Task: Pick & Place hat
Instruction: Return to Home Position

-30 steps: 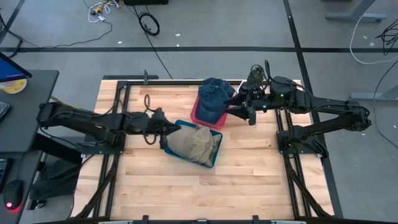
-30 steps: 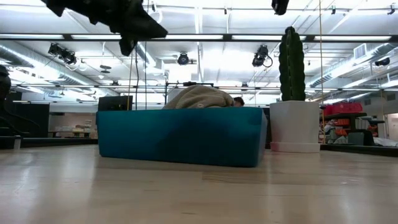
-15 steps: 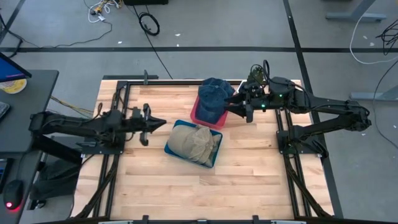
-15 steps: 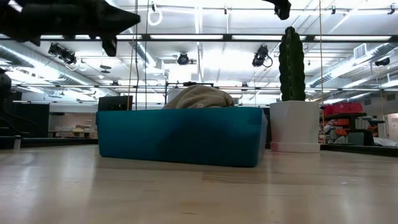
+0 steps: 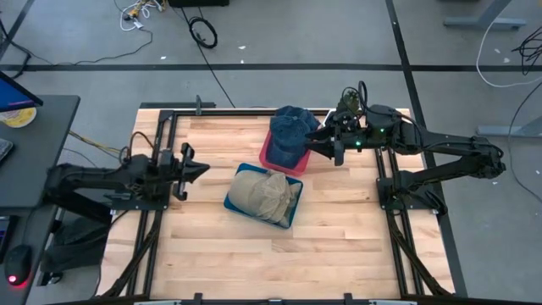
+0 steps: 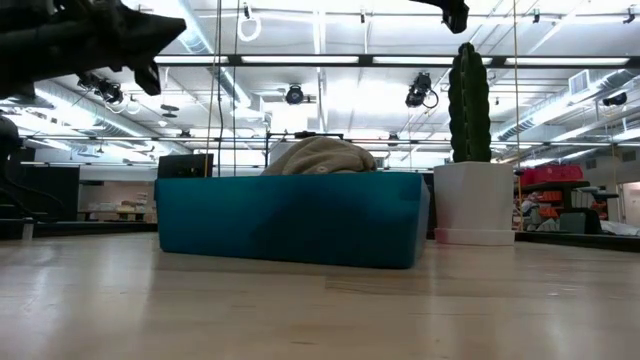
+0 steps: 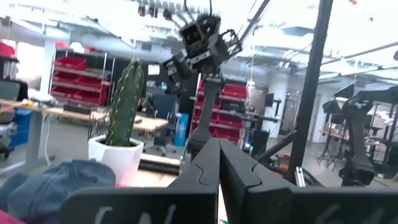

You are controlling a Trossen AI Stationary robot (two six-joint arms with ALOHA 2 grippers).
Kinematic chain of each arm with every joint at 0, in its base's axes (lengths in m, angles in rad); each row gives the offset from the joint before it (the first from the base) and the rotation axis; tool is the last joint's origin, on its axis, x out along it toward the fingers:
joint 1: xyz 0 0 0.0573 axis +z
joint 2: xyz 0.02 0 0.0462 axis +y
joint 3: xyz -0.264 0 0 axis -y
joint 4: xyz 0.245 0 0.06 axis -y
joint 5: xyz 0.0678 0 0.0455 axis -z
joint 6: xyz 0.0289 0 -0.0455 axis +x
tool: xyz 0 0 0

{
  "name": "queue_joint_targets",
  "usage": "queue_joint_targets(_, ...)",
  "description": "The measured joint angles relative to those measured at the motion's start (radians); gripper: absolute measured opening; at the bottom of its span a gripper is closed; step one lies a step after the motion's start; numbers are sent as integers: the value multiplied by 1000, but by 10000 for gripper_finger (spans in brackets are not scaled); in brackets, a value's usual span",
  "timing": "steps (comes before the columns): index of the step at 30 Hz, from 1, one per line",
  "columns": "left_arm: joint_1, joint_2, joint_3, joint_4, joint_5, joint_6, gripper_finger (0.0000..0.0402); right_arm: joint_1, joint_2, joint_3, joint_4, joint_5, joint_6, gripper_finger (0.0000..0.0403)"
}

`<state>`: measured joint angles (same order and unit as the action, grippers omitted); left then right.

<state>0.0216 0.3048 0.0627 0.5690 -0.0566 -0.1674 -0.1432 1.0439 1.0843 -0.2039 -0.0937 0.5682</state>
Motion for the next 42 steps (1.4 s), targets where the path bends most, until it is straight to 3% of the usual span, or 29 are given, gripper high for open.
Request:
queue_joint_targets(16,0,-306,-7,-249,3,85,3,0,0,0,-3,8,26,265)
queue_joint_targets(26,2,-300,-12,-339,28,68,3,0,0,0,-49,8,51,265)
queue_joint_targets(36,5,-302,-53,-299,26,55,3,0,0,0,-53,8,79,265)
queue_joint_targets(42,5,-300,-53,-427,25,21,3,0,0,0,-53,8,79,265)
